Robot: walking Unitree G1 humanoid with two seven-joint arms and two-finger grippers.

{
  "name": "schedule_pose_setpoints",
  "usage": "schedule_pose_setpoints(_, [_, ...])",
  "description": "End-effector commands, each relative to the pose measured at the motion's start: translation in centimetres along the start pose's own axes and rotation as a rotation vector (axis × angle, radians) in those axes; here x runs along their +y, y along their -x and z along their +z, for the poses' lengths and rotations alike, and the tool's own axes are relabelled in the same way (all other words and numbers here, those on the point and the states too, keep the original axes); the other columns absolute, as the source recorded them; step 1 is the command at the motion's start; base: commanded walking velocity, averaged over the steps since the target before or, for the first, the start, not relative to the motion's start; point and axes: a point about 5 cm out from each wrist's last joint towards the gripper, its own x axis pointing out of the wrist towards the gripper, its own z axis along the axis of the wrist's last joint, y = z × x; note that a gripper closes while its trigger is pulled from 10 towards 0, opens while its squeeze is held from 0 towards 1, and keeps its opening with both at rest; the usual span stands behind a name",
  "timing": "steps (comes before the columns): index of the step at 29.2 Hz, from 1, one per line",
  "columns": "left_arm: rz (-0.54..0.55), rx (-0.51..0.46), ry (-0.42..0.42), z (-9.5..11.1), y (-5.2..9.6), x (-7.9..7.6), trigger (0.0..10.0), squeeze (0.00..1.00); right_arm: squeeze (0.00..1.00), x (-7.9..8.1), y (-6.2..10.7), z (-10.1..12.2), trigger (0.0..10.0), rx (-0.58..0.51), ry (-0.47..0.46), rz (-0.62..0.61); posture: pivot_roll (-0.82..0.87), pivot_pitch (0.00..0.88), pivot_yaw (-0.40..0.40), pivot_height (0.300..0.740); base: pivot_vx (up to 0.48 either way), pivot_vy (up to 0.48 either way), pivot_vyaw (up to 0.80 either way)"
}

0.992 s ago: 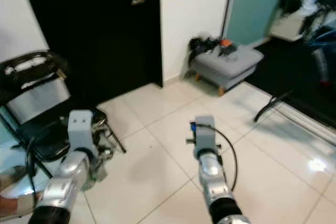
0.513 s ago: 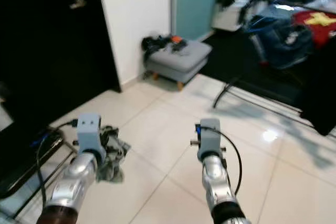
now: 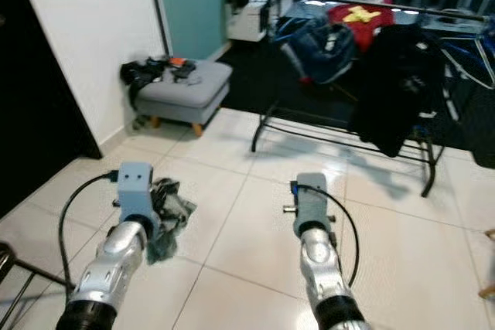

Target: Hang hanger

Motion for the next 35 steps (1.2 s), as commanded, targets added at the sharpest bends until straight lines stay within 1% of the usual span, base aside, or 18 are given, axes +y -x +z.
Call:
schedule_pose_setpoints(1, [0.001,0.001,0.000,-0.27,0.20,0.15,10.0,0.00,0.00,0.59,0.00,0.14,10.0,-0.006,0.003,0.020,-0.01,0.000,0.004,0.740,0.322,0.000,0.00])
schedule_pose_setpoints(20, [-0.012,-0.019,0.008,0.04,-0.14,-0.07,10.0,0.00,0.00,0.38,-0.09,0.31,10.0,-0.017,0.029,0.018,-0.02,0.000,0.012,0.740,0.412,0.000,0.00])
schedule_pose_setpoints(25, [-0.012,-0.024,0.005,0.14,-0.25,-0.08,10.0,0.00,0.00,0.21,-0.05,0.06,10.0,-0.003,0.038,0.011,-0.02,0.000,0.011,0.740,0.439,0.000,0.00])
schedule_pose_setpoints(33, [-0.014,-0.023,0.003,0.07,-0.25,-0.24,10.0,0.00,0.00,-0.01,0.02,-0.27,10.0,0.020,0.010,-0.004,-0.03,0.000,0.012,0.740,0.441,0.000,0.00])
schedule_pose_setpoints(35, [-0.012,-0.022,0.003,0.01,-0.21,-0.24,10.0,0.00,0.00,-0.05,0.06,-0.27,10.0,0.019,0.007,-0.004,-0.03,0.000,0.011,0.740,0.439,0.000,-0.61])
